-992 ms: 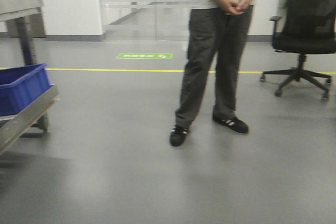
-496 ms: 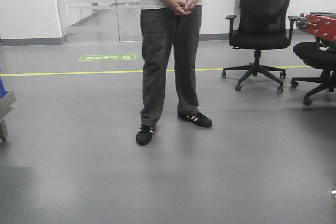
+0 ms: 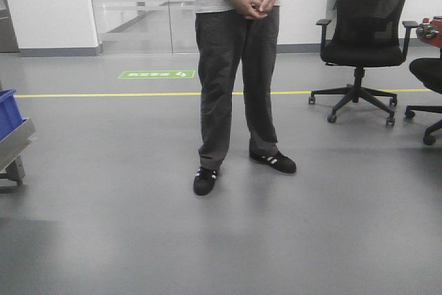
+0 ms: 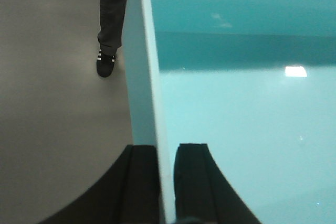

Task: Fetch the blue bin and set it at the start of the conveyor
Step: 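Carry the bin with both grippers past the standing person, then drive up to the red-framed conveyor holding the bin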

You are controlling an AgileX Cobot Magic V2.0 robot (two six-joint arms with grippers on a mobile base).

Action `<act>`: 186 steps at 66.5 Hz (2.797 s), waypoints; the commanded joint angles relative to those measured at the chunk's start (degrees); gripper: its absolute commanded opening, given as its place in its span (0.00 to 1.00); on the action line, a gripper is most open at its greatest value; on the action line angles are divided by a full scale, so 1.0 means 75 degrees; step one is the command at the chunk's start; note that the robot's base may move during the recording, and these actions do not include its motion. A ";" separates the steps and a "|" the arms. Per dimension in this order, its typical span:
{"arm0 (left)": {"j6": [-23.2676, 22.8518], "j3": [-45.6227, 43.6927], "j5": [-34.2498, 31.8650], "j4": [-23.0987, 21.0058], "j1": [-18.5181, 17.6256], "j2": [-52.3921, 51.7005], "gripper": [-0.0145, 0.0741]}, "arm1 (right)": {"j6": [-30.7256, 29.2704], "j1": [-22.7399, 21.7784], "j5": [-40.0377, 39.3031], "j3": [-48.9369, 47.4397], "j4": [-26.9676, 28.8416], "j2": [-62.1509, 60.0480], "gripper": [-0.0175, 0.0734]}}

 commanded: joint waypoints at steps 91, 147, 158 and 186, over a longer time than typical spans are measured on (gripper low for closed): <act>0.0088 -0.0070 -0.0424 -0.0014 0.0013 -0.0104 0.04 | -0.0150 -0.0038 -0.0213 -0.0051 -0.0162 -0.0087 0.02; 0.0088 -0.0070 -0.0424 0.0003 0.0013 -0.0104 0.04 | -0.0150 -0.0038 -0.0256 -0.0051 -0.0162 -0.0082 0.02; 0.0088 -0.0070 -0.0424 0.0036 0.0013 -0.0104 0.04 | -0.0150 -0.0038 -0.0256 -0.0051 -0.0162 -0.0082 0.02; 0.0088 -0.0070 -0.0435 0.0367 0.0013 -0.0104 0.04 | -0.0150 -0.0038 -0.0271 -0.0051 -0.0162 -0.0082 0.02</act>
